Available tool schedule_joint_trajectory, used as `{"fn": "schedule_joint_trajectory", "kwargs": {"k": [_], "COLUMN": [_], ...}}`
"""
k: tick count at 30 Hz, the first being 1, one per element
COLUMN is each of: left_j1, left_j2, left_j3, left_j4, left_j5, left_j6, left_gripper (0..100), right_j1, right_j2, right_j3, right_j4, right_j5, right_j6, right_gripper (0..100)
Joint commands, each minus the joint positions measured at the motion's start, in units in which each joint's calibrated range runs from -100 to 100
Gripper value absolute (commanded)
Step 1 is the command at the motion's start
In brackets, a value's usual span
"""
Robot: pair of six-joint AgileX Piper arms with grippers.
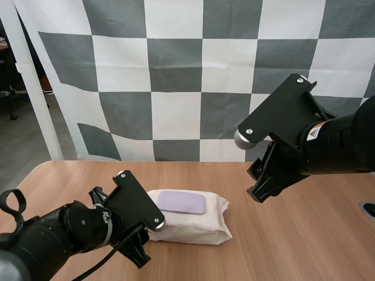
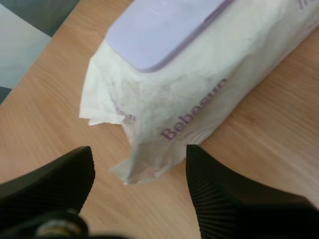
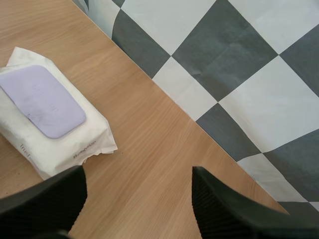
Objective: Open the wet wipes lid
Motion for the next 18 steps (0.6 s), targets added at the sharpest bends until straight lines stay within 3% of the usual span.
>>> {"fn": "schedule_joint_trajectory", "kwargs": {"k": [1,9,11,18], "left_j1": [0.00,0.00,0.00,0.00], "left_j2": [0.03,6.89,11.37,25.48], "left_j3": [0.92,1.38,1.38,-5.98], "left_j4": [-14.92,-35.17,-43.26,-46.38], "left_j5": [-0.56,-5.34,-6.08,-2.20], "left_j6": [14.16,31.85,39.07,39.57], "left_gripper": [87,87,87,87], "right_j1": [0.03,0.03,0.03,0.03], "right_j2": [0.32,0.59,0.59,0.51], "right_j3": [-0.05,-0.05,-0.05,-0.05], "right_j4": [-0.03,-0.03,-0.03,-0.03], "right_j5": [0.04,0.04,0.04,0.04], "right_j6": [-0.10,-0.10,-0.10,-0.38], "right_gripper": [100,100,100,100]}}
